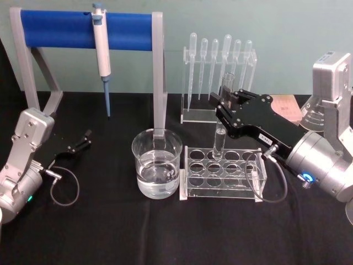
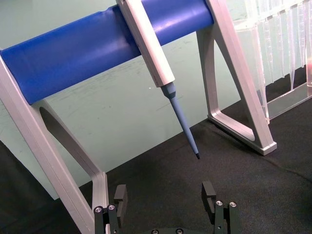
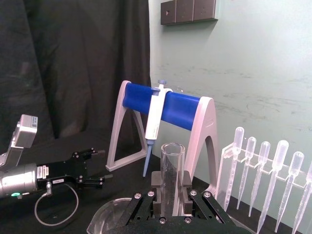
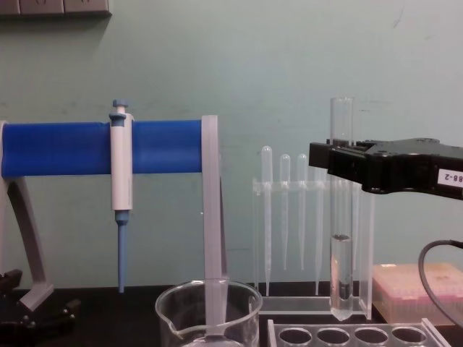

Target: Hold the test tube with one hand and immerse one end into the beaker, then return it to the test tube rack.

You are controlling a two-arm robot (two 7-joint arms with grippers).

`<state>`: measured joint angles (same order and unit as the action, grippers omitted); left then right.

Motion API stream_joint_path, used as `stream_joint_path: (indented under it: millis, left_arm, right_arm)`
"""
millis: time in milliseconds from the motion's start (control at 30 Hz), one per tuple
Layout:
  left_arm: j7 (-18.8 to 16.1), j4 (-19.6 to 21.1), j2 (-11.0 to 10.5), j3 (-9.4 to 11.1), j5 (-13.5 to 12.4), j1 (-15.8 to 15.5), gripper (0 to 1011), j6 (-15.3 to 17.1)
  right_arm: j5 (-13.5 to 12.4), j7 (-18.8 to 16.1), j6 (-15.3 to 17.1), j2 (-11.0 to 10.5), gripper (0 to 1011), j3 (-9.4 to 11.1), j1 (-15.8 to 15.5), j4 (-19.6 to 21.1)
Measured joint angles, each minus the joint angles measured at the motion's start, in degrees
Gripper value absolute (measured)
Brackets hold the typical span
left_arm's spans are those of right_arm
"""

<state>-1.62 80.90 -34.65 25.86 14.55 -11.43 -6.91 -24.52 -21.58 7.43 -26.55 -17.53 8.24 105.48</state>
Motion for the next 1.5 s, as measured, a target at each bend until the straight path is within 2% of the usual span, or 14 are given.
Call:
stream_joint_path:
  millis: [1000, 1233, 1500]
  left_arm:
    - [0.00, 0.00, 0.00, 0.00, 0.00, 0.00, 1000, 0.00]
    - [0.00, 0.00, 0.00, 0.00, 0.00, 0.00, 1000, 0.00]
    - [0.00, 0.00, 0.00, 0.00, 0.00, 0.00, 1000, 0.00]
  right_arm:
    - [-0.04, 0.02, 0.01, -0.02, 225, -0.05, 0.04, 0.00]
    - [-1.43, -0.35, 0.28, 0.94, 225, -1.58, 2.71, -0.56]
    - [-2.89, -1.49, 0.08, 4.78, 225, -5.91, 8.98, -4.40]
